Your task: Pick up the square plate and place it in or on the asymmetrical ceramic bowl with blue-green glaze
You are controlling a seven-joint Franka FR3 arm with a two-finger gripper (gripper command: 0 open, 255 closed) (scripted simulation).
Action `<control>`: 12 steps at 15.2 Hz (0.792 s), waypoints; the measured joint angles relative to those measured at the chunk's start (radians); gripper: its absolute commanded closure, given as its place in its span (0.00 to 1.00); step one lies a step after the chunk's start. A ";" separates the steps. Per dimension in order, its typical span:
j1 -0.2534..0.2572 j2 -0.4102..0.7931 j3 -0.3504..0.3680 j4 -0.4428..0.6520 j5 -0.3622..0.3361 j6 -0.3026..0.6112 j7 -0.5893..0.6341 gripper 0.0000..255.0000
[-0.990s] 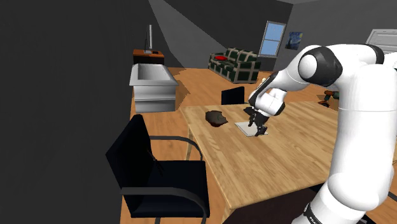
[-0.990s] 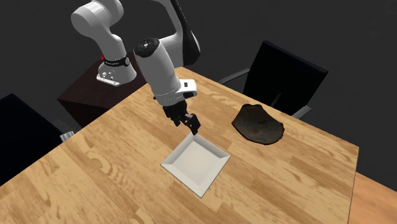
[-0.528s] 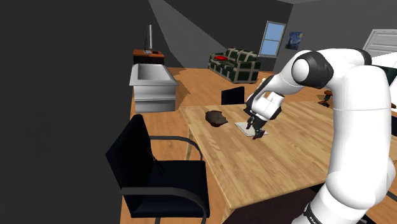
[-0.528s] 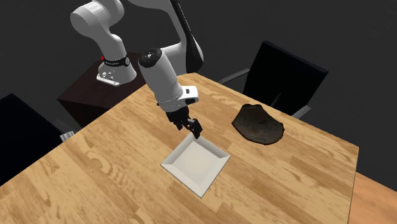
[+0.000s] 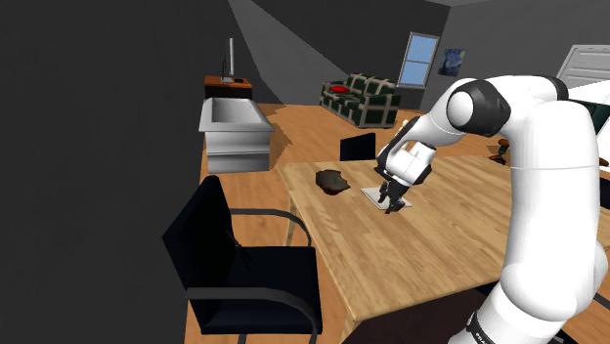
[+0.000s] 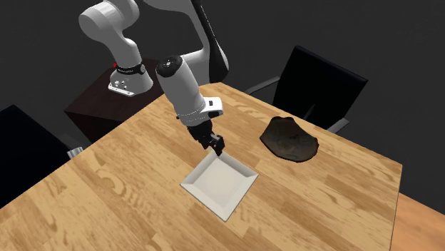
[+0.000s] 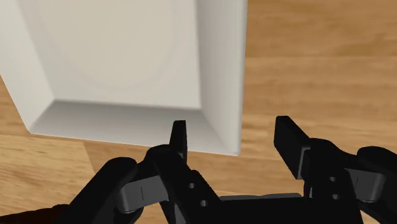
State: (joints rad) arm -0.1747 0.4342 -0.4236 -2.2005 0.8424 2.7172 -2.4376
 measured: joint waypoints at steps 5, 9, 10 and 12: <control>0.000 0.000 0.000 0.000 0.000 0.000 0.000 1.00; 0.000 0.000 0.000 0.000 0.000 0.000 0.000 1.00; 0.004 -0.007 -0.005 -0.002 -0.008 -0.003 0.006 1.00; 0.017 -0.027 -0.022 -0.008 -0.034 -0.015 0.029 1.00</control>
State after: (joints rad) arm -0.1573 0.4075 -0.4461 -2.2082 0.8083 2.7026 -2.4085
